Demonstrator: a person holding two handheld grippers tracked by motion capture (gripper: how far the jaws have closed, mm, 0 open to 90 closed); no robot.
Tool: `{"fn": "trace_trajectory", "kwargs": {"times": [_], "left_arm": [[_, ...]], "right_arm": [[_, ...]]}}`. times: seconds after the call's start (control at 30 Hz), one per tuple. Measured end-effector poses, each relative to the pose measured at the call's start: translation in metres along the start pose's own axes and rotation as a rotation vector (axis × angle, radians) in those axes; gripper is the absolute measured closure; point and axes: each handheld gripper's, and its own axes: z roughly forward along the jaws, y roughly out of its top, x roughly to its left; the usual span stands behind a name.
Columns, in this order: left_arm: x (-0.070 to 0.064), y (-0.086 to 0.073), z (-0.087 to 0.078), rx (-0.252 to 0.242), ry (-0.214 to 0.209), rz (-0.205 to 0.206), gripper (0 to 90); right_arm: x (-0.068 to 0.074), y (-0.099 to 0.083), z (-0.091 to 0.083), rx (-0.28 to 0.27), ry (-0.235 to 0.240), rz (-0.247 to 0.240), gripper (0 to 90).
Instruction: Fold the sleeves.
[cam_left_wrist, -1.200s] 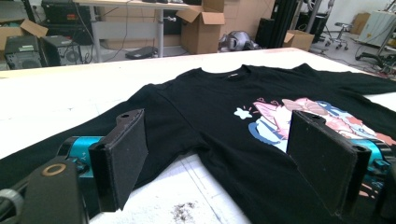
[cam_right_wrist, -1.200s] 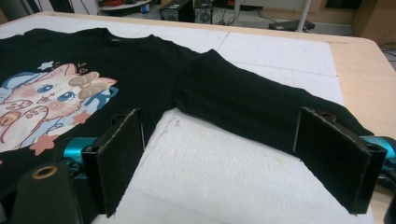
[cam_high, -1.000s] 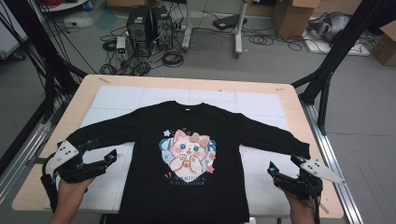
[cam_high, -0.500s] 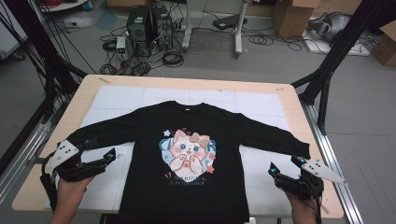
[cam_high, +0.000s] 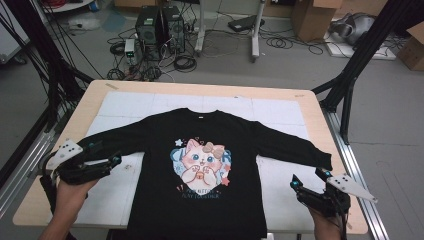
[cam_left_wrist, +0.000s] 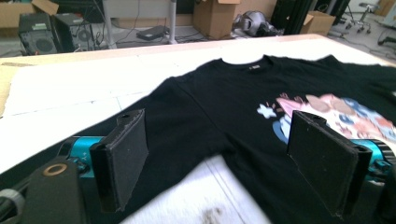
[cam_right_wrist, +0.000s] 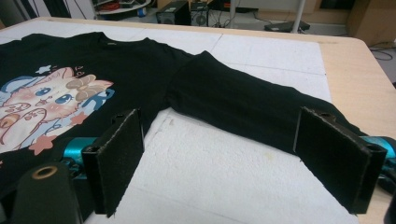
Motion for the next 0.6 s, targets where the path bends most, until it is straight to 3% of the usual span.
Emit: {"fn": "trace_trajectory", "kwargs": {"times": [0.27,0.37,0.5,0.6], "left_arm": [[0.015,0.020,0.028,0.043,0.052,0.005,22.2],[0.029,0.013,0.046,0.133,0.099,0.020,24.6],[0.041,0.007,0.057,0.184,0.138,0.003,25.9],[0.049,0.003,0.064,0.199,0.160,-0.038,27.1]], "right_arm": [[-0.001,-0.001,0.002,0.008,0.005,0.001,14.7],[0.001,0.000,0.003,0.009,0.011,-0.002,14.7],[0.004,0.000,0.004,0.014,0.015,-0.008,14.7],[0.004,0.000,0.004,0.012,0.015,-0.006,14.7]]}}
